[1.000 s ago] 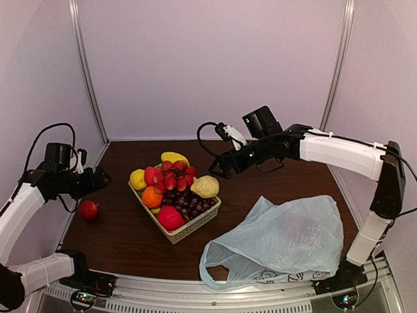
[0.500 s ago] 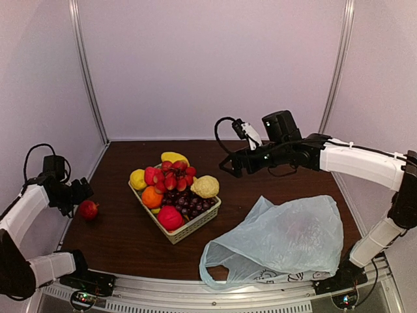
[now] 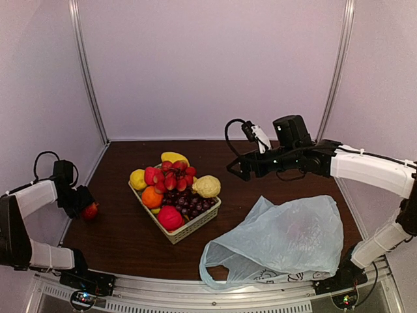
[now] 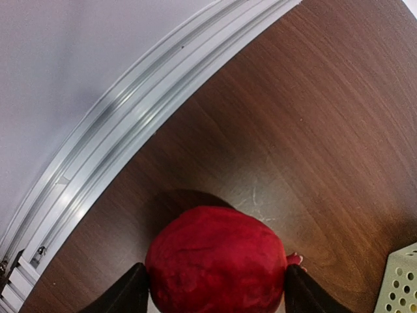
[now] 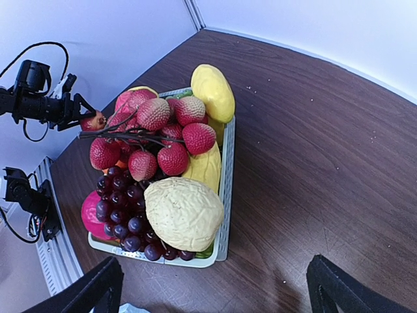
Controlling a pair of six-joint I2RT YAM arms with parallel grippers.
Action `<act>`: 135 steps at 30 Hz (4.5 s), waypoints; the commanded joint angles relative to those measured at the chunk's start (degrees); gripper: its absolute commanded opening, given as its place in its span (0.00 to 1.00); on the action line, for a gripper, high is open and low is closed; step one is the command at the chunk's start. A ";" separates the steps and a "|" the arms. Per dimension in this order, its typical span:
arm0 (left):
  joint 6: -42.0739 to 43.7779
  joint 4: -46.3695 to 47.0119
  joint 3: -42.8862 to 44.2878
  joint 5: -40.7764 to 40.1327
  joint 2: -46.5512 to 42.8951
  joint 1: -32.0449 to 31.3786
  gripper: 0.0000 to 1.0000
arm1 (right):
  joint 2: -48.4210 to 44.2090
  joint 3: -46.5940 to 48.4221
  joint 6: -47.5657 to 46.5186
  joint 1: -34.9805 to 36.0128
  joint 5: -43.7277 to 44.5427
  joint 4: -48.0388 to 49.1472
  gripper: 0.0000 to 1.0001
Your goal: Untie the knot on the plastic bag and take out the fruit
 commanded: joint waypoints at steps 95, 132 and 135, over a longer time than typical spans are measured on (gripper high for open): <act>8.94 -4.61 23.91 26.44 -11.31 -33.03 0.45 | 19.81 -3.01 -4.81 -54.28 46.17 -10.42 0.70; 10.85 -3.22 26.74 24.21 -6.96 -34.90 0.44 | -4.62 -1.35 1.13 -41.79 18.44 -16.68 0.38; 10.45 -0.90 27.60 24.14 -4.78 -34.88 0.44 | -6.21 -0.50 4.15 -31.08 11.84 -14.38 0.38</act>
